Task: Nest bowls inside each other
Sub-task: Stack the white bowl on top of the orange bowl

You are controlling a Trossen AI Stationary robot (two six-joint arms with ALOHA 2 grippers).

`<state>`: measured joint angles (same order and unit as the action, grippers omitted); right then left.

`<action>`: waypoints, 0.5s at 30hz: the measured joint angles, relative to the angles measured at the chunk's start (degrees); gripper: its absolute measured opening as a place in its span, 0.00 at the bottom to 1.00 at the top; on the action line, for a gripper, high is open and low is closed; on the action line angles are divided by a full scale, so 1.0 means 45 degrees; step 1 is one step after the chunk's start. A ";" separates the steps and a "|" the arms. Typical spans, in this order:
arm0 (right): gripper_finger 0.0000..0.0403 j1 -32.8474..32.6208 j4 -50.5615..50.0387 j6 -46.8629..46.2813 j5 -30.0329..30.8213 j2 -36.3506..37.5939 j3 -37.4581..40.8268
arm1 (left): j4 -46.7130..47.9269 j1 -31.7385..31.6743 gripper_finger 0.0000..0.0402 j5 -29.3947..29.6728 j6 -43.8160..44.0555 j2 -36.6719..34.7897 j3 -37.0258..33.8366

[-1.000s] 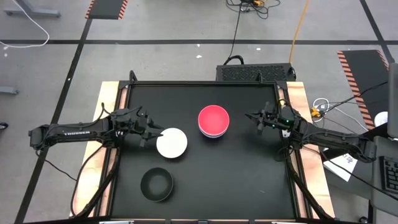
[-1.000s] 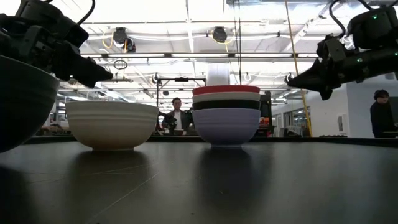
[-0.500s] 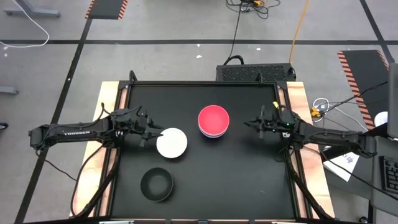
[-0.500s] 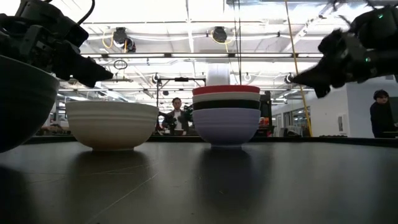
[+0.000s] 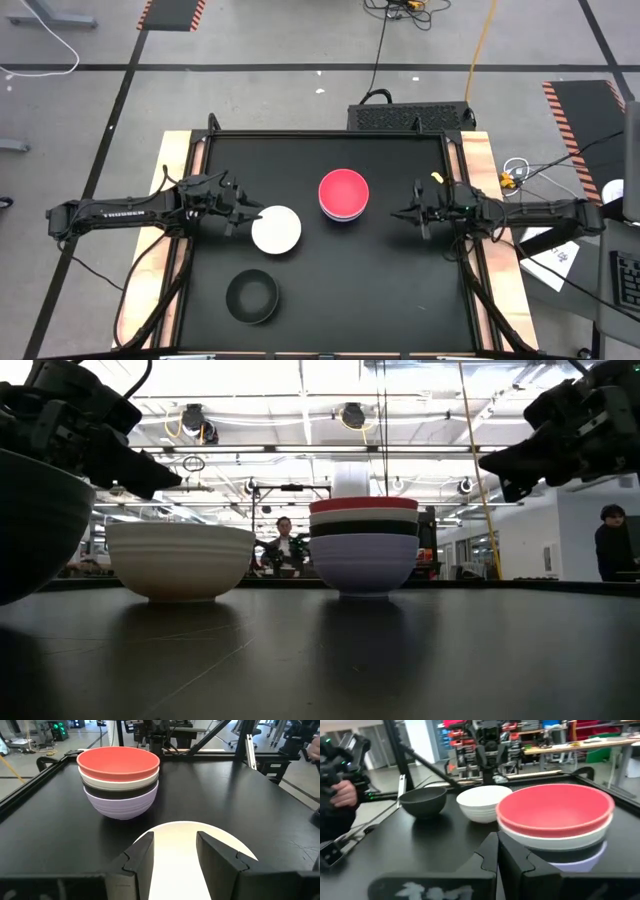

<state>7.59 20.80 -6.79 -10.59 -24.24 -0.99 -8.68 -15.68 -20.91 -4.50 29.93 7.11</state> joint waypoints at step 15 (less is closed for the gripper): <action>0.00 -0.0991 -0.0710 0.0446 0.0000 -0.0041 0.0025 | -0.0245 0.0014 0.37 0.0665 0.0398 0.0000 0.0000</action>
<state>3.13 17.61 -4.78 -10.59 -24.43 -0.88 -9.78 -15.62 -17.92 -2.71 29.93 7.11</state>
